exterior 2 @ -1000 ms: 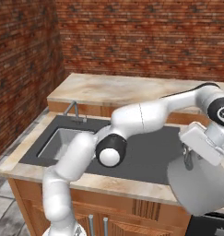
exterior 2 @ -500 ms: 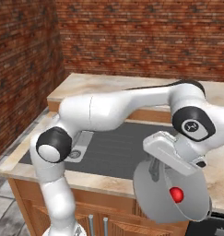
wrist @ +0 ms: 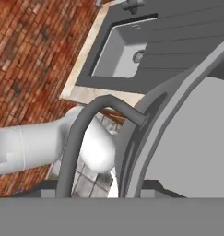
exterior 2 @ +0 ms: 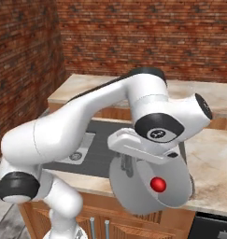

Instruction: Dump the tomato from the pot into the sink. Then turn on the water and wash the tomato. Then turn off the water and put the tomato back in the pot.

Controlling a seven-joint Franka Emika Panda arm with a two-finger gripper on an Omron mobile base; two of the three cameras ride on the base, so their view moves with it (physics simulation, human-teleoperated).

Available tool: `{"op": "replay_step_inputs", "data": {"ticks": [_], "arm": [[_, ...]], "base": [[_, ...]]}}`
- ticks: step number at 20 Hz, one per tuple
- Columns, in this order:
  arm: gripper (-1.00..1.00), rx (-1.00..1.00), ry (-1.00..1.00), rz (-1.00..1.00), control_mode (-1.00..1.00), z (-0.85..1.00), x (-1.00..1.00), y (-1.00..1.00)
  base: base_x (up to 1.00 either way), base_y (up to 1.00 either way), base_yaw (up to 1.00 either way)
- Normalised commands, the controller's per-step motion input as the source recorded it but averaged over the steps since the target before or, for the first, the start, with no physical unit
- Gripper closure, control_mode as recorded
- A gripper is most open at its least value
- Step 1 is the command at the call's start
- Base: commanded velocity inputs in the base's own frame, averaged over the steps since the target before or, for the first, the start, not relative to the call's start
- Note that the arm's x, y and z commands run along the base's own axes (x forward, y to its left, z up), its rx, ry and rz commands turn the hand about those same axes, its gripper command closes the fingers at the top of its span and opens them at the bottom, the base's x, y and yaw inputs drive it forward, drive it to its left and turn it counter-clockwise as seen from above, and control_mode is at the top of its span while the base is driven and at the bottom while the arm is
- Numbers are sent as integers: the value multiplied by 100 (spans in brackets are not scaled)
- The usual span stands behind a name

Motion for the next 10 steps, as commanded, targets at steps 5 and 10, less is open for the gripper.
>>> {"op": "replay_step_inputs", "data": {"ticks": [5, 10], "arm": [[100, 0, 0, 0, -100, 66, 24, 95], [100, 0, 0, 0, -100, 43, 1, 100]], "base": [[0, 0, 0], [0, 0, 0]]}}
